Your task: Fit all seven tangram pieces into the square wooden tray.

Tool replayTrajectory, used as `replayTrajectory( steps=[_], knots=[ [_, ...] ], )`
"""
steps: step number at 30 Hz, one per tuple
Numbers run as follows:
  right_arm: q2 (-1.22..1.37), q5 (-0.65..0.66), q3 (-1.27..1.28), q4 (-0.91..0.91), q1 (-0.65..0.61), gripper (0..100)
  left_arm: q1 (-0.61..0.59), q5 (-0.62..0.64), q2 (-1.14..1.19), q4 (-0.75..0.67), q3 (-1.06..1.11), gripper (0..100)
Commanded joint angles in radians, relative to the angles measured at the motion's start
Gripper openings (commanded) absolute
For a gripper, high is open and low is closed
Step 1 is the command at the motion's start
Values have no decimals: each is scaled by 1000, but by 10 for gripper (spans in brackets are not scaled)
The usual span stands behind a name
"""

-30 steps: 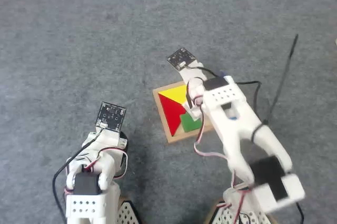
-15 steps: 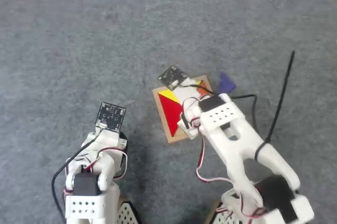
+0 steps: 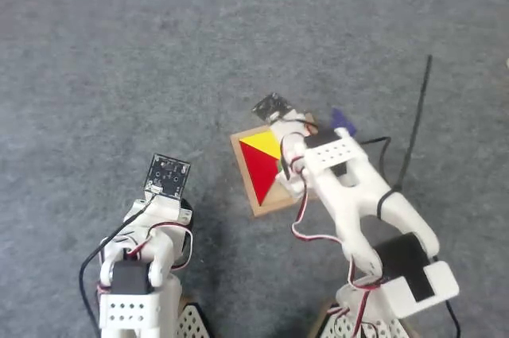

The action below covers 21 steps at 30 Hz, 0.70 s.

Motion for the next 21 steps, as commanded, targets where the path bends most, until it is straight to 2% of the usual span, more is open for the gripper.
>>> replayTrajectory(
  steps=[1,11,17,21],
  knots=[
    [-7,18,-98,47,33,156,-2,-11,-21,3,-12,86],
    [-82,-44,-132,18,-21,155,-2,-11,-21,3,-12,86],
    [-85,-48,-107,18,113,155,-2,-11,-21,3,-12,86],
    [-84,-48,-63,19,139,155,-2,-11,-21,3,-12,86]
  ],
)
